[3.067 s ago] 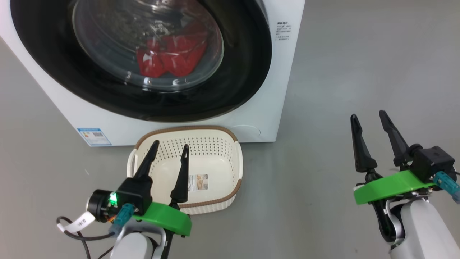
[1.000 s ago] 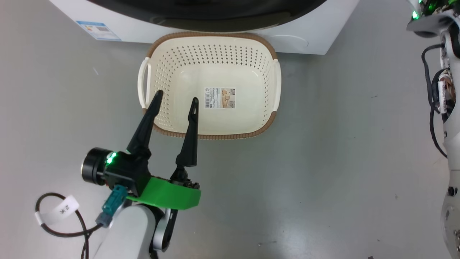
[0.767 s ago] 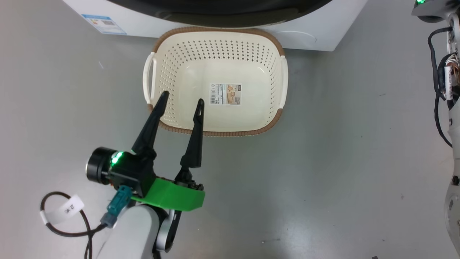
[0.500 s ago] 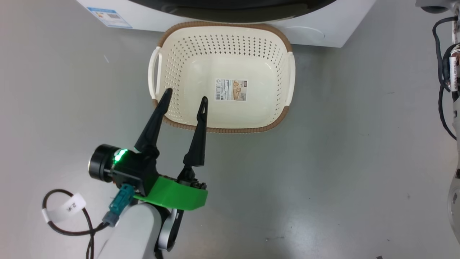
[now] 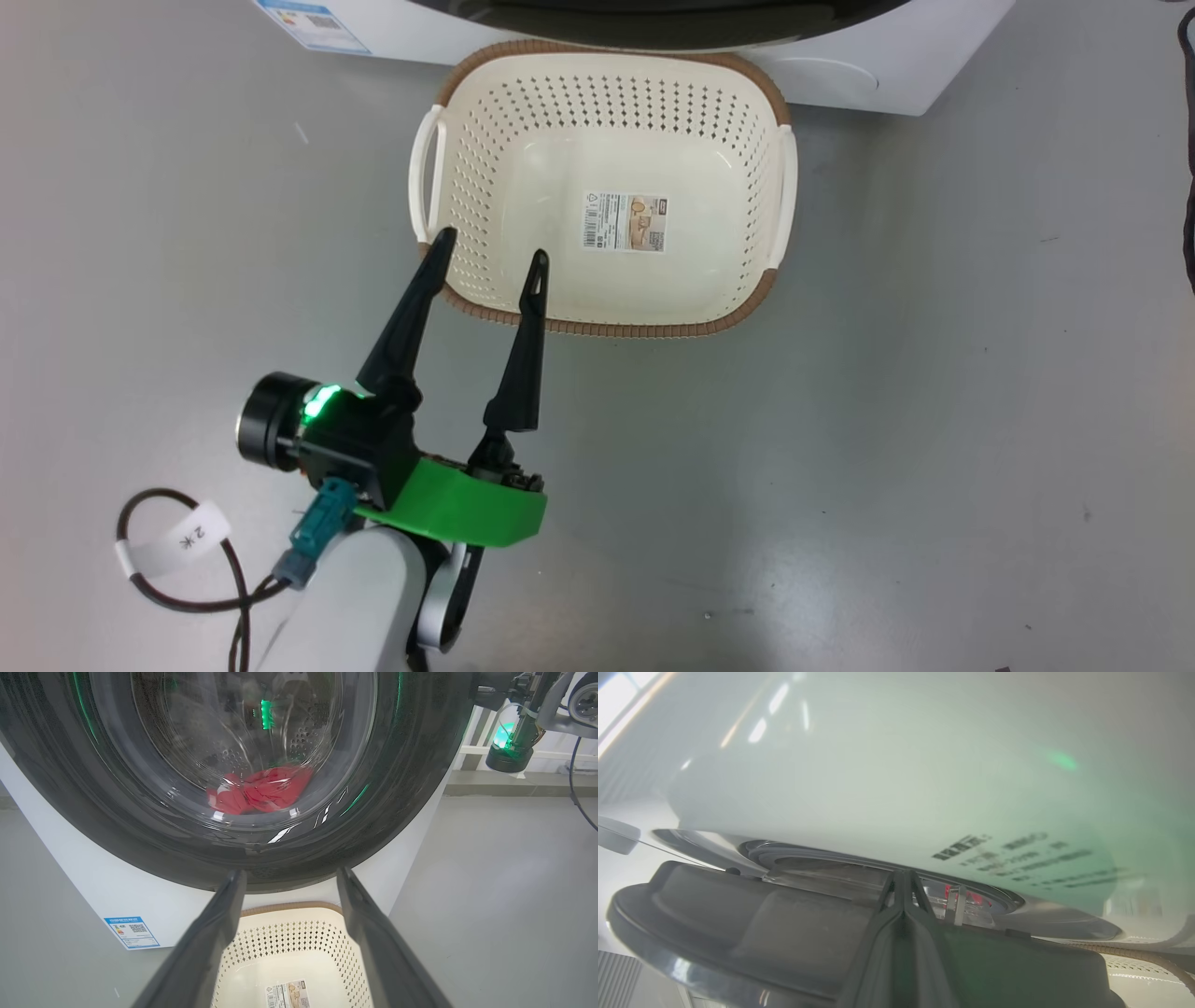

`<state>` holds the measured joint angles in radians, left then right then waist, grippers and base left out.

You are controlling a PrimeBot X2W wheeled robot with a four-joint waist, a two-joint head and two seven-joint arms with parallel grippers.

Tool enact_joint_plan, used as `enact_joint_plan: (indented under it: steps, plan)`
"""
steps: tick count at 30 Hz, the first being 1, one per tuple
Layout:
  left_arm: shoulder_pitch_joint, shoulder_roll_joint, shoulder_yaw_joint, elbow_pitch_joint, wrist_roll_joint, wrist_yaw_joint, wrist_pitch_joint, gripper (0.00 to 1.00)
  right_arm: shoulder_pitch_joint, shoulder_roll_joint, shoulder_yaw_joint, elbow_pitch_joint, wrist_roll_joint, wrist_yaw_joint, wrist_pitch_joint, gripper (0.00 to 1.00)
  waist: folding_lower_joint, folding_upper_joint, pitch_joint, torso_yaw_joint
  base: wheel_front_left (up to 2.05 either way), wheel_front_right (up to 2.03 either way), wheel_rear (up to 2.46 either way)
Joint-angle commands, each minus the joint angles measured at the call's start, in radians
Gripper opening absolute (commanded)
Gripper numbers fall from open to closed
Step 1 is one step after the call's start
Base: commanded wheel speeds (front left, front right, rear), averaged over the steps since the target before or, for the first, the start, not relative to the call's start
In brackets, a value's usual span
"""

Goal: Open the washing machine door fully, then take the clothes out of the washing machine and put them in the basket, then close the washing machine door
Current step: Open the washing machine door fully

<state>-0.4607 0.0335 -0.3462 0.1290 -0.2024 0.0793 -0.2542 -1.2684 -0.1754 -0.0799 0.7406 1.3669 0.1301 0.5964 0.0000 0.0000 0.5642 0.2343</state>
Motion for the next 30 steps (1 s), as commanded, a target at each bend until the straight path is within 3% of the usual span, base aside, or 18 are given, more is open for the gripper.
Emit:
enact_joint_plan:
  steps: [1, 30]
  plan:
    - [-0.016, 0.017, 0.032, -0.031, -0.002, 0.007, -0.008, 1.00, -0.022, 0.026, 0.012, -0.024, 0.006, 0.001, 0.019, 0.00, 0.0000, 0.0000, 0.001, -0.001, 0.00, 0.00, 0.00]
    - [-0.013, 0.017, 0.041, -0.013, -0.007, -0.001, -0.008, 1.00, 0.066, 0.063, -0.003, -0.023, 0.017, 0.001, 0.189, 0.00, 0.0000, 0.0000, -0.052, -0.026, 0.00, 0.00, 0.00]
